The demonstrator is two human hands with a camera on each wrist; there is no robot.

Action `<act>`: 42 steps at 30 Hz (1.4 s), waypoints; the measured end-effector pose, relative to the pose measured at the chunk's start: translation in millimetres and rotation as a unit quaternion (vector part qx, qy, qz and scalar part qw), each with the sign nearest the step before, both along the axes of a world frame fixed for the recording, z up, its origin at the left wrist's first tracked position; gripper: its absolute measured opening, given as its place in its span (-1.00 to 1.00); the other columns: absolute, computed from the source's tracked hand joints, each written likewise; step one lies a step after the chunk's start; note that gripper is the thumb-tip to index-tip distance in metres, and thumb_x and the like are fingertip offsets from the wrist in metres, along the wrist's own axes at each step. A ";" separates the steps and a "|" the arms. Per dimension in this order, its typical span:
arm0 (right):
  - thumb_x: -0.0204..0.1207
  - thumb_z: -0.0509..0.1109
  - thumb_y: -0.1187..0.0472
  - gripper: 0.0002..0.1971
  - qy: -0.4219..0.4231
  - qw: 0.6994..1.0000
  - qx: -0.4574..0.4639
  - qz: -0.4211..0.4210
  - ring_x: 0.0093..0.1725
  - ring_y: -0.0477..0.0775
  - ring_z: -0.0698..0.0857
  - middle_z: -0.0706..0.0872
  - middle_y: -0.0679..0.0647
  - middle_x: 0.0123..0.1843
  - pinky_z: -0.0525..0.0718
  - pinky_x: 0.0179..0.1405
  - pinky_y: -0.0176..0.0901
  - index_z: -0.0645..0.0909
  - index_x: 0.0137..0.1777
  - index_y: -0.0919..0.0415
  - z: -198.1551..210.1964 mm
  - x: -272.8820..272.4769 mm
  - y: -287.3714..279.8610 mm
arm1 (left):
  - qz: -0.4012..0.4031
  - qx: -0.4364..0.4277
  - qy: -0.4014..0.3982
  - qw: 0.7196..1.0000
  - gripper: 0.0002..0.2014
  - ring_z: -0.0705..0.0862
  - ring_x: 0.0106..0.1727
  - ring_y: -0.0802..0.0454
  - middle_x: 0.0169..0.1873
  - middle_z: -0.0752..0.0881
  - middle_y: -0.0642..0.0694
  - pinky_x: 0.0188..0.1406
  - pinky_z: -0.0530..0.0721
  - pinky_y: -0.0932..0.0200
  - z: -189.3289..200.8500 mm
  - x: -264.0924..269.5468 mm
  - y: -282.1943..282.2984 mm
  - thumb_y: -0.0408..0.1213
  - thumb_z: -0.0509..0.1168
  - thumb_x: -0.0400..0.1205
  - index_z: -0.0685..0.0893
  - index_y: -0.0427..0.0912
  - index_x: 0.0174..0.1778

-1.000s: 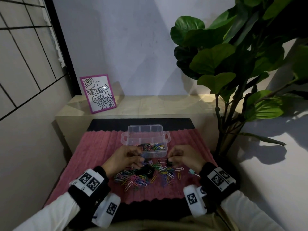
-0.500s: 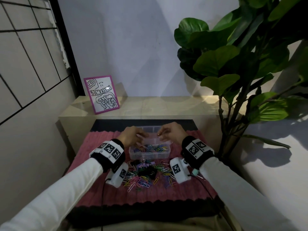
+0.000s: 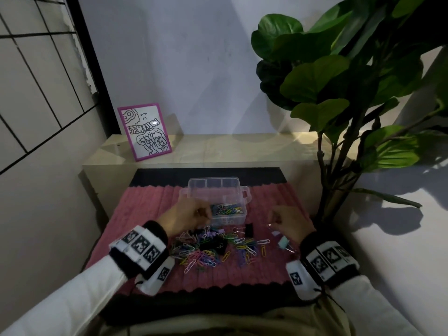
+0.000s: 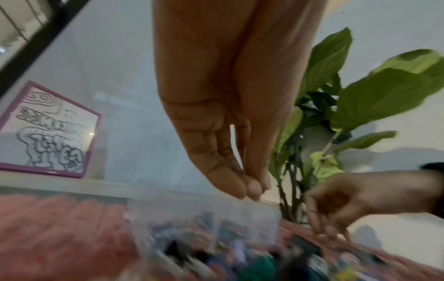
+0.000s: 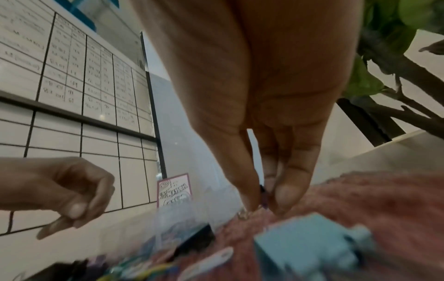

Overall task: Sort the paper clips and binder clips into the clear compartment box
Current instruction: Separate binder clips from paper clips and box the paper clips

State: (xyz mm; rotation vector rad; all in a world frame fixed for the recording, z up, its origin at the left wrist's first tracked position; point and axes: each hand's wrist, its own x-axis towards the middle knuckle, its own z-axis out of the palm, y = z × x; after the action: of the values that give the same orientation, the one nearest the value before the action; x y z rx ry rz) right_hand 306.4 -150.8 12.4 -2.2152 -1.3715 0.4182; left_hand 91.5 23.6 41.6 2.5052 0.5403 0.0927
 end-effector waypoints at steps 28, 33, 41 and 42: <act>0.36 0.50 0.36 -0.86 0.090 0.993 0.019 0.068 -0.38 -0.13 0.63 0.67 -0.09 -0.41 0.57 -0.30 -0.29 0.66 -0.31 0.13 12.6 -38.6 14.1 | -0.038 0.045 0.028 0.998 -0.81 0.67 -0.01 0.05 0.00 0.77 -0.10 0.01 0.53 0.25 -16.5 42.2 -32.9 -0.29 0.41 0.47 0.74 -0.17 0.00; 0.40 0.44 0.47 -0.81 0.207 0.977 0.031 0.037 -0.54 -0.22 0.64 0.67 0.01 -0.43 0.63 -0.49 -0.39 0.62 -0.29 0.17 8.3 -35.0 10.7 | 0.010 -0.076 -0.045 0.996 -0.82 0.64 -0.11 0.05 -0.11 0.76 -0.15 0.03 0.58 0.15 2.2 32.2 -21.9 -0.33 0.43 0.47 0.74 -0.26 -0.03; 0.46 0.37 0.44 -0.90 0.209 0.976 0.049 0.033 -0.52 -0.25 0.64 0.73 0.03 -0.37 0.64 -0.41 -0.32 0.61 -0.20 0.25 9.7 -39.6 12.1 | -0.007 -0.183 -0.019 0.983 -0.90 0.70 -0.37 0.22 -0.38 0.71 0.05 -0.29 0.65 0.38 -7.9 27.6 -26.7 -0.33 0.45 0.45 0.67 -0.20 -0.20; 0.46 0.38 0.44 -0.90 0.210 0.976 0.059 0.027 -0.52 -0.24 0.64 0.73 0.03 -0.38 0.64 -0.41 -0.32 0.62 -0.20 0.24 11.1 -40.0 11.7 | -0.002 -0.216 -0.027 0.976 -0.92 0.71 -0.38 0.24 -0.39 0.71 0.05 -0.31 0.68 0.36 -9.8 28.5 -28.5 -0.35 0.44 0.46 0.66 -0.19 -0.21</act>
State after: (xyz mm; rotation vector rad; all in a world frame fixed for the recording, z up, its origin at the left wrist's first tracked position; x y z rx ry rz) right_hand 266.4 -139.1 23.5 -1.8606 -1.1942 0.7557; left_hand 120.0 -4.9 31.8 2.0742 0.4759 0.0359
